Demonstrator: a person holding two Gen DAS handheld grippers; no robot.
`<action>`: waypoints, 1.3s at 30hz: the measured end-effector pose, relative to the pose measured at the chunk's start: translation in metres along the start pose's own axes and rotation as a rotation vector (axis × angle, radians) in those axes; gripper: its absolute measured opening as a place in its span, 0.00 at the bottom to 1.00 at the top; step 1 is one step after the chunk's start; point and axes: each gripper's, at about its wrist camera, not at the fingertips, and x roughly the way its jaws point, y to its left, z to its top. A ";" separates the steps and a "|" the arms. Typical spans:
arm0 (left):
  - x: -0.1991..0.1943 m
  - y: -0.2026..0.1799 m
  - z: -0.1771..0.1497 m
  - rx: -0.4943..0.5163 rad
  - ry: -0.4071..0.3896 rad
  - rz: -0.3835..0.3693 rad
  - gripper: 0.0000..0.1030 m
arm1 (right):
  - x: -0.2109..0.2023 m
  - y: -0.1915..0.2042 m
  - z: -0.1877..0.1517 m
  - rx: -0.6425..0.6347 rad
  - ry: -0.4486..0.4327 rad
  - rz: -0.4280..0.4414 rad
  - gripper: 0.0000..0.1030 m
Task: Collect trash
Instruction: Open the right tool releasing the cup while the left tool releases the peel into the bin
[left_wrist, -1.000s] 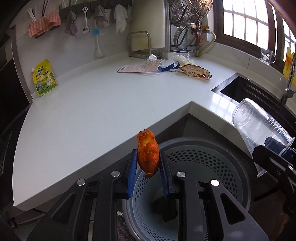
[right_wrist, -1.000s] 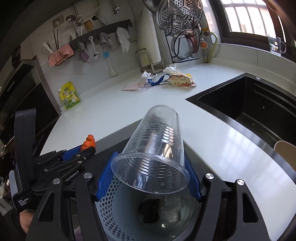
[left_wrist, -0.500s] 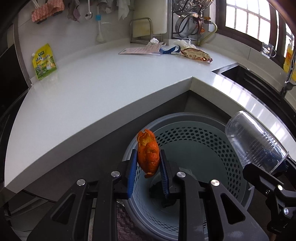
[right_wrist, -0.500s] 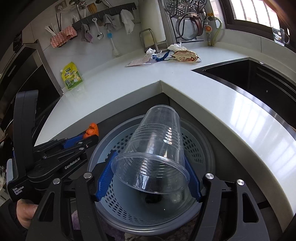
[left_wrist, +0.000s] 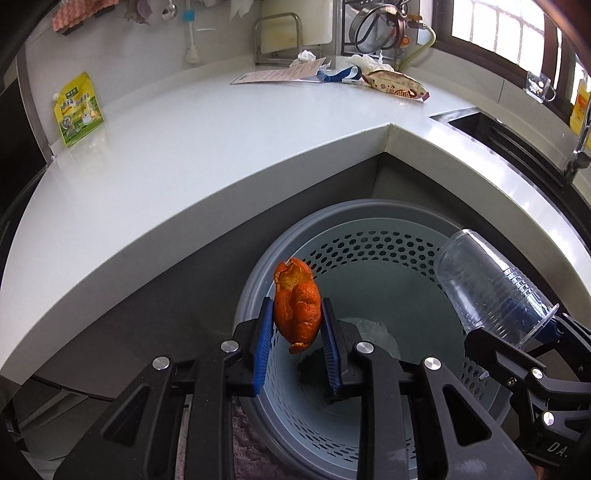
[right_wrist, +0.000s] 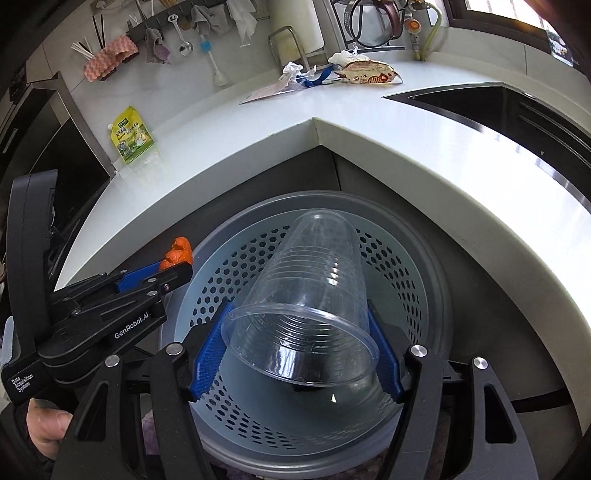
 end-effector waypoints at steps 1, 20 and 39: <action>-0.001 0.000 0.000 0.001 -0.003 0.002 0.26 | 0.000 0.000 0.000 0.000 -0.001 -0.001 0.64; -0.006 0.009 0.001 -0.019 -0.032 0.037 0.64 | -0.006 -0.011 0.001 0.043 -0.026 -0.022 0.75; -0.033 0.029 0.013 -0.047 -0.109 0.054 0.77 | -0.029 0.012 0.010 -0.007 -0.097 -0.014 0.75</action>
